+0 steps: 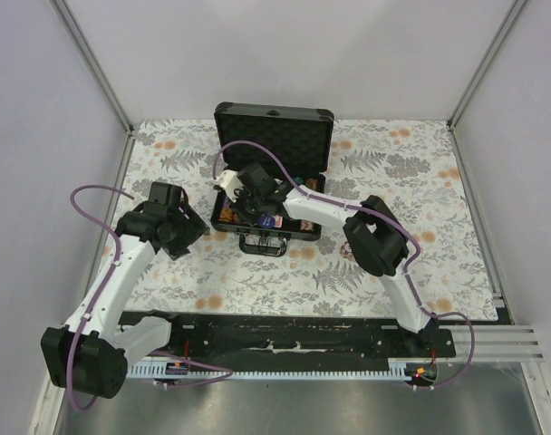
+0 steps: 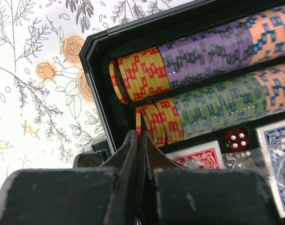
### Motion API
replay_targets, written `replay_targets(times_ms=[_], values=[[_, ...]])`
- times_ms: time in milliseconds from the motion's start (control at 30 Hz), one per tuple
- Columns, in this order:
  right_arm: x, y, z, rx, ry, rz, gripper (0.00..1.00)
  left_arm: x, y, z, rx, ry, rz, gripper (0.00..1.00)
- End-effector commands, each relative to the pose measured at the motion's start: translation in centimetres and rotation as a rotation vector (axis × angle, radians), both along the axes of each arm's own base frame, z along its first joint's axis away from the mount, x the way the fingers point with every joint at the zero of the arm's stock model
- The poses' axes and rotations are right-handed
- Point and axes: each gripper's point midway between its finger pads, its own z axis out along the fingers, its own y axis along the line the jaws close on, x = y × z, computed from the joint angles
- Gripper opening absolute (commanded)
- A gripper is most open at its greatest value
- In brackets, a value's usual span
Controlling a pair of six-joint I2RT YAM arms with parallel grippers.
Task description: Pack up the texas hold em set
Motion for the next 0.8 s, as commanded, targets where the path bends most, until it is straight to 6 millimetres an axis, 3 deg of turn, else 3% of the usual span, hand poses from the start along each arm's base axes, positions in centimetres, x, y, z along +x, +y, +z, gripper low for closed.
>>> replay_targets(times_ms=[0,167,267,567,767], values=[[1.2,0.7,0.5,-0.013,-0.046,-0.011,0.04,0.3,0.0,0.4,0.0,-0.037,-0.039,0.76],[1.3,0.3,0.0,-0.041,-0.049,-0.042,0.18,0.2,0.1,0.2,0.001,-0.033,-0.041,0.76],[1.5,0.2,1.0,-0.03,-0.055,-0.066,0.28,0.3,0.2,0.2,0.003,-0.031,-0.042,0.76],[2.4,-0.3,6.8,0.051,-0.112,-0.18,0.43,0.3,0.3,0.6,0.002,-0.046,-0.042,0.76],[1.7,-2.7,10.7,0.098,-0.093,-0.298,0.48,0.3,0.1,0.9,-0.001,-0.064,-0.067,0.76]])
